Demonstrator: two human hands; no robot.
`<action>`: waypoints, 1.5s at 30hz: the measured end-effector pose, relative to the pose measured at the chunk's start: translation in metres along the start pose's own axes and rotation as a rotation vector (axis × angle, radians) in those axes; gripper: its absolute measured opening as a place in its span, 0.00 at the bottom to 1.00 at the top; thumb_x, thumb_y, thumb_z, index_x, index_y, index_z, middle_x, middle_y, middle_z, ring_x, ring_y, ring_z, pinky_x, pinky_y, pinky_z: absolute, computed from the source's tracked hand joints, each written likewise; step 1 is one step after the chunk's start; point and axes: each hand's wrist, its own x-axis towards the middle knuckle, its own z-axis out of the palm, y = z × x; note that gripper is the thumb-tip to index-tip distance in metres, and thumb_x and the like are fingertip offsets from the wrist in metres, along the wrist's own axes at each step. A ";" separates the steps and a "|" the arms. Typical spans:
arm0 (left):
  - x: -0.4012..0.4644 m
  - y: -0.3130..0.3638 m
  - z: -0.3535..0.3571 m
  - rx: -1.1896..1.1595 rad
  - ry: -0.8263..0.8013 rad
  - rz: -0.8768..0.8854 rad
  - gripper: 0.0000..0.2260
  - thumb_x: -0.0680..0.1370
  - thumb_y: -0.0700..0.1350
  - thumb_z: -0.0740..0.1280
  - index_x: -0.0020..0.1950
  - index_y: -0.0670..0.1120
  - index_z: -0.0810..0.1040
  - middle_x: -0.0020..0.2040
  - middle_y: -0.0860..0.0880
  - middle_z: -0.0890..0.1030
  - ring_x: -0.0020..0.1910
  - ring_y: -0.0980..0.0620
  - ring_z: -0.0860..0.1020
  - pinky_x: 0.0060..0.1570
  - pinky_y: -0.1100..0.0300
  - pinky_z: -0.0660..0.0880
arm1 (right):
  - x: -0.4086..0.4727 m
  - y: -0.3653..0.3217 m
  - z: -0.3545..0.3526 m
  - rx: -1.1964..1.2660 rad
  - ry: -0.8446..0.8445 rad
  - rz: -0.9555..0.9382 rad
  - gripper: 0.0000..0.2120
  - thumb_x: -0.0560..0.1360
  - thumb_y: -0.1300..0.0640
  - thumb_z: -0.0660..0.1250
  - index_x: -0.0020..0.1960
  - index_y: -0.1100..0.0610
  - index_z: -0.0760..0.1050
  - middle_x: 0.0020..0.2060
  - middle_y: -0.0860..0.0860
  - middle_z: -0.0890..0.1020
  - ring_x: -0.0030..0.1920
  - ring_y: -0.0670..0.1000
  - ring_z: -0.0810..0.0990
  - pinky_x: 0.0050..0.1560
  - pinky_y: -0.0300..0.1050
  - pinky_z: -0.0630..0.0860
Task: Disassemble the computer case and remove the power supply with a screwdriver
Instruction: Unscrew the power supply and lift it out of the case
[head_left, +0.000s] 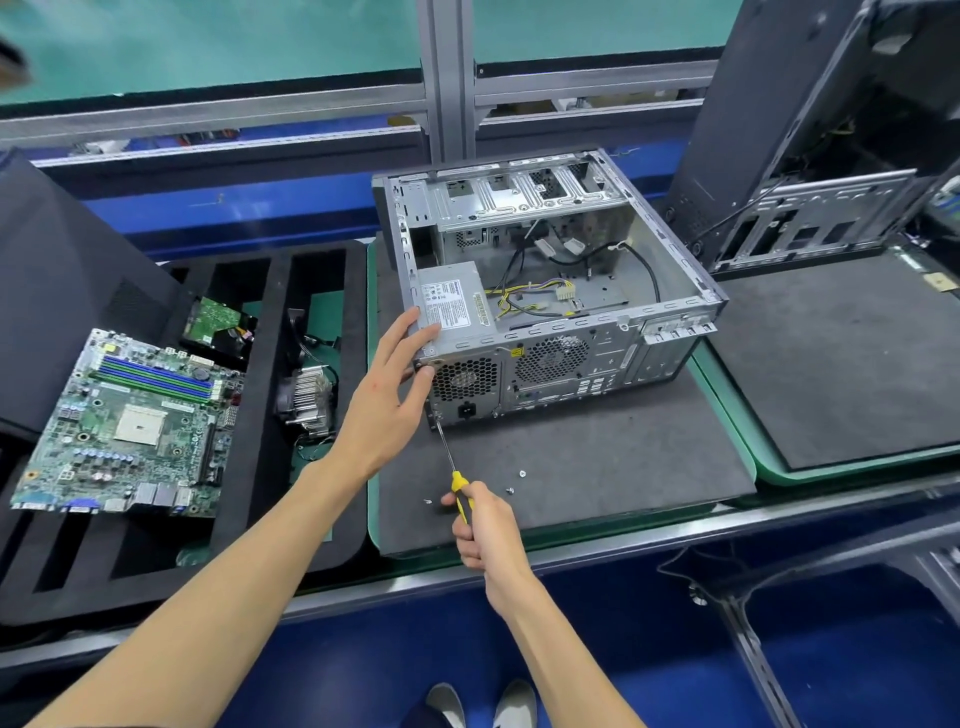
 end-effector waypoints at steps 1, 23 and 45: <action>0.000 0.000 0.000 0.001 0.001 -0.001 0.19 0.83 0.40 0.60 0.75 0.50 0.69 0.79 0.58 0.59 0.76 0.60 0.62 0.69 0.59 0.69 | -0.001 0.000 0.000 0.000 0.001 -0.001 0.14 0.82 0.48 0.59 0.49 0.56 0.78 0.24 0.46 0.65 0.22 0.45 0.58 0.21 0.38 0.55; -0.004 -0.003 0.013 0.018 0.082 -0.014 0.19 0.84 0.41 0.58 0.74 0.53 0.69 0.79 0.62 0.58 0.77 0.58 0.60 0.69 0.46 0.71 | -0.009 0.006 0.015 0.022 -0.026 -0.186 0.16 0.86 0.51 0.55 0.47 0.58 0.75 0.24 0.45 0.64 0.22 0.44 0.59 0.23 0.38 0.56; -0.006 -0.007 0.017 -0.045 0.105 -0.015 0.19 0.84 0.42 0.58 0.74 0.55 0.68 0.79 0.62 0.57 0.77 0.59 0.60 0.68 0.53 0.70 | -0.014 0.004 0.015 -0.154 -0.013 -0.270 0.17 0.85 0.51 0.58 0.48 0.62 0.78 0.29 0.48 0.75 0.26 0.46 0.73 0.26 0.42 0.73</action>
